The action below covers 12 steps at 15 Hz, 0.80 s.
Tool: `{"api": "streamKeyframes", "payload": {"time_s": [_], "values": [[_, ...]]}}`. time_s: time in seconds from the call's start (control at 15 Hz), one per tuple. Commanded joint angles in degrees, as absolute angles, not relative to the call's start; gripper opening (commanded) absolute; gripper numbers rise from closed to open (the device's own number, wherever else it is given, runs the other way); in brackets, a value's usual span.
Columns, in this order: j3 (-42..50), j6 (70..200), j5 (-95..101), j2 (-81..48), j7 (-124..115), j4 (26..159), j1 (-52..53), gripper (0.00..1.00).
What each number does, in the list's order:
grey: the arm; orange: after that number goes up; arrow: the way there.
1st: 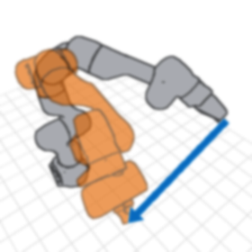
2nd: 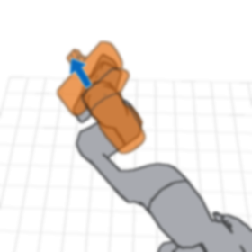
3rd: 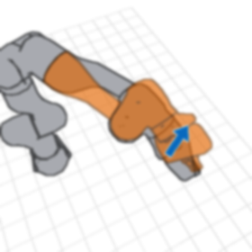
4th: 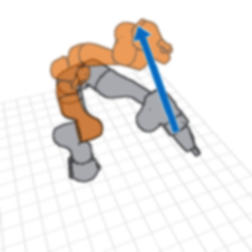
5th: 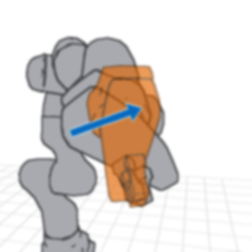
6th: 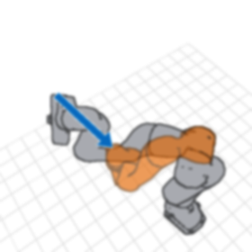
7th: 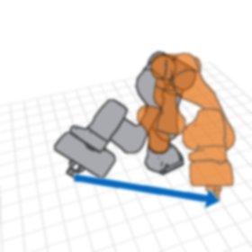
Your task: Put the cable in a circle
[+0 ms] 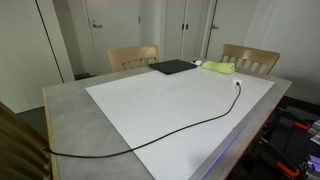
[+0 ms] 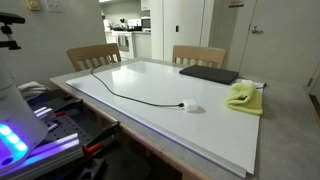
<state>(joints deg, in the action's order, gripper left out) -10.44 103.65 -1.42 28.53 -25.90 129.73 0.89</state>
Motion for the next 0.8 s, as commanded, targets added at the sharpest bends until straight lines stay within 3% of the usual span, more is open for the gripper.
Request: {"api": "streamKeyframes", "payload": {"time_s": [0.0,0.4,0.73], "values": [[-10.4,103.6,-1.4,28.5,-25.9,129.6,1.0,1.00],[-11.5,105.6,-1.3,23.5,-25.0,127.1,1.9,1.00],[-14.5,109.2,0.5,10.3,-22.7,118.6,5.0,1.00]]}}
